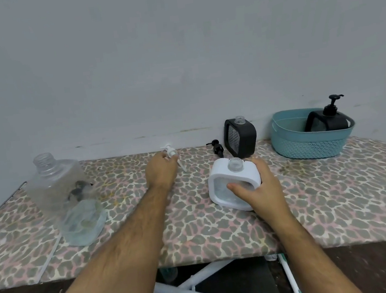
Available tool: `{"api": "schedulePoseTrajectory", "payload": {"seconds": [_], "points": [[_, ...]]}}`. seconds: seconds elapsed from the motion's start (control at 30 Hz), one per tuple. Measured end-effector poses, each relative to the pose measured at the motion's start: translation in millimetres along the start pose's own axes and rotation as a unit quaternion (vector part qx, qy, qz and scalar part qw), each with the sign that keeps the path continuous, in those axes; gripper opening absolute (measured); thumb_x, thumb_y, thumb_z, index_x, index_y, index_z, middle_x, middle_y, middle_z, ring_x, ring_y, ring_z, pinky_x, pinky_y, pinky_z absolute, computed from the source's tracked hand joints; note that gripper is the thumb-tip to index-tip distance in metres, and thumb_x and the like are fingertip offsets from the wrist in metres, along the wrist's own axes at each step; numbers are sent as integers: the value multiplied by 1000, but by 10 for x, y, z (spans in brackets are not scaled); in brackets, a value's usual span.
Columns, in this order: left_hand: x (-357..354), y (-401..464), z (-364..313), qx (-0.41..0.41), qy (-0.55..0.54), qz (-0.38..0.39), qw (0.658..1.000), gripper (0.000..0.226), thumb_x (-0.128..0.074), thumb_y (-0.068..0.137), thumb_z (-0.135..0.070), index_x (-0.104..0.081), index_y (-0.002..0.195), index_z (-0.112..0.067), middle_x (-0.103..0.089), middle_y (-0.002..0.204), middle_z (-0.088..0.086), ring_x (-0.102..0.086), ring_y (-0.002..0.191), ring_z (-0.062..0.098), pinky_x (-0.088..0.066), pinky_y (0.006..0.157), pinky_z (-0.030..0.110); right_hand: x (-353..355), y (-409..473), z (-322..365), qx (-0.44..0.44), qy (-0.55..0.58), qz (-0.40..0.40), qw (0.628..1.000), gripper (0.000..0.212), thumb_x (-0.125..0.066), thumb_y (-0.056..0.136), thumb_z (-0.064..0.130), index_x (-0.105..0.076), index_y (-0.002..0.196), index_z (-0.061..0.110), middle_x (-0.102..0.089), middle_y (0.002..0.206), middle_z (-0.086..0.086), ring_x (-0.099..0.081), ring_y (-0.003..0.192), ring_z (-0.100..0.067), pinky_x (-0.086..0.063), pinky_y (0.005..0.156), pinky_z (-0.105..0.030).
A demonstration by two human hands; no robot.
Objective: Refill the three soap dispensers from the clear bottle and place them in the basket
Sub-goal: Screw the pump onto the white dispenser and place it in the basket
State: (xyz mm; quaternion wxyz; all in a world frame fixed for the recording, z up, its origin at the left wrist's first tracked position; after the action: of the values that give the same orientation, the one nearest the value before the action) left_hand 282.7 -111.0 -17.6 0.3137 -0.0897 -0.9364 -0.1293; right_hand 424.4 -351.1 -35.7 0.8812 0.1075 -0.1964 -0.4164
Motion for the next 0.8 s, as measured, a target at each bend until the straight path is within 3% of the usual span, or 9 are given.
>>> {"api": "schedulePoseTrajectory", "payload": {"seconds": [0.07,0.2,0.3,0.47,0.6,0.7,0.8], "points": [[-74,158,-2,8,59,0,998,46,-55,95,-49,-67,116,-10,-70,100,6,-66,89,24,-47,74,30,1,12,-37,-3,4,-2,1000,52,-86,73,23,-56,114,35,-63,102,21,-61,92,5,-49,71,-16],[-249,411,9,41,111,-4,993,60,-53,89,-64,-69,88,-6,-69,76,6,-65,68,22,-53,61,31,4,24,-72,2,5,-6,1000,53,-87,72,19,-55,110,36,-62,98,23,-60,91,9,-47,68,-9],[-320,491,-38,53,149,11,987,61,-50,90,-64,-61,80,-5,-61,69,6,-53,59,19,-35,50,27,-4,26,-85,0,13,-3,1000,54,-88,71,24,-56,113,34,-64,99,22,-62,91,4,-50,69,-13],[-357,627,1,72,145,33,986,43,-60,90,-48,-65,94,-5,-64,88,7,-60,79,27,-45,65,32,-20,22,-99,-4,21,-2,1000,57,-82,64,41,-55,114,36,-64,101,20,-64,91,-3,-57,72,-27],[-299,633,61,108,70,45,991,41,-60,83,-46,-67,93,-7,-70,90,11,-68,82,31,-53,68,32,-18,13,-75,-6,24,-5,1000,58,-82,64,40,-55,115,34,-64,101,19,-64,91,-1,-56,72,-26],[-269,570,53,141,-57,49,987,37,-69,77,-44,-68,81,-7,-68,73,9,-64,64,27,-45,54,27,-14,11,-67,-5,23,-7,1000,58,-82,64,39,-56,115,34,-64,100,23,-64,91,-1,-56,73,-26],[-255,442,2,128,-203,45,970,30,-76,76,-32,-64,61,-9,-59,54,5,-50,46,19,-38,49,26,-9,8,-69,-7,19,-9,1000,58,-87,69,31,-56,117,33,-63,101,23,-63,91,2,-54,74,-23]]}}
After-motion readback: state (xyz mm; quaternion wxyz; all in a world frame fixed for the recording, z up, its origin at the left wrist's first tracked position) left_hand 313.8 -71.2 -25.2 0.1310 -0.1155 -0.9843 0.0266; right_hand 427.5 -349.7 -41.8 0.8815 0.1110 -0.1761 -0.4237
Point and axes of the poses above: each hand's wrist, its own y-axis towards the middle knuckle, its own x-axis out of the back of the hand, z = x × y, the point moved 6 cm from there along y, towards the middle knuckle
